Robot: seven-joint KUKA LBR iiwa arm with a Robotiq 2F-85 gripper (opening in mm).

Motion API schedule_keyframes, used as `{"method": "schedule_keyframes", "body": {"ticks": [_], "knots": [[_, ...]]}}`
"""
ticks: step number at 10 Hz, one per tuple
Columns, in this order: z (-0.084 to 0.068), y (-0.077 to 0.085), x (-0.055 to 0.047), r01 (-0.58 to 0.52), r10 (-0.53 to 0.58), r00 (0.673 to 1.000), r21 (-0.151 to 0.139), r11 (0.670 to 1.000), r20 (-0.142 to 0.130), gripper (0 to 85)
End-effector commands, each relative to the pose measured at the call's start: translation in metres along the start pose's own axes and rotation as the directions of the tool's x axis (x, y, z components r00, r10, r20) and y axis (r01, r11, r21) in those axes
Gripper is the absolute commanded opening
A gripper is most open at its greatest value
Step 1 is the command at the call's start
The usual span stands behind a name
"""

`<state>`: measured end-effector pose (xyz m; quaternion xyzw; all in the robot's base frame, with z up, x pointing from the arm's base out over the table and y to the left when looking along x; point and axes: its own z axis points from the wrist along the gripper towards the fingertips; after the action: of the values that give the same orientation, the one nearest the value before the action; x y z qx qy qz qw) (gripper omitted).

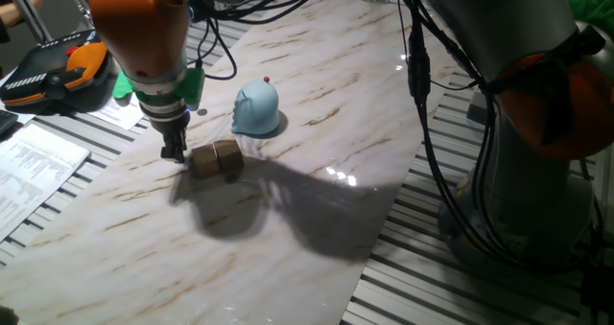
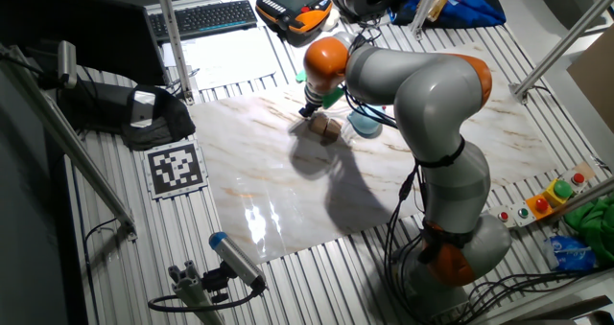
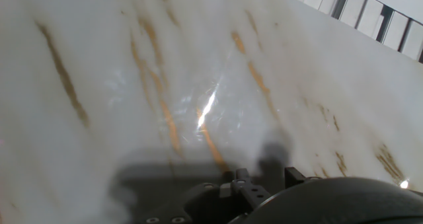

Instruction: Drop coins into a piggy bank

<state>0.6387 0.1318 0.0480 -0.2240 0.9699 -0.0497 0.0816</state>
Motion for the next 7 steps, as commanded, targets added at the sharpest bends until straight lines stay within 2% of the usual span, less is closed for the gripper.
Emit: {"method": "schedule_keyframes", "body": {"ticks": [1, 7], "knots": [[0.001, -0.0001, 0.0008, 0.0, 0.0, 1.0, 0.0, 1.0, 0.0, 34.0], [0.0039, 0.0025, 0.005, 0.002, -0.002, 1.0, 0.006, 1.0, 0.006, 34.0]]}}
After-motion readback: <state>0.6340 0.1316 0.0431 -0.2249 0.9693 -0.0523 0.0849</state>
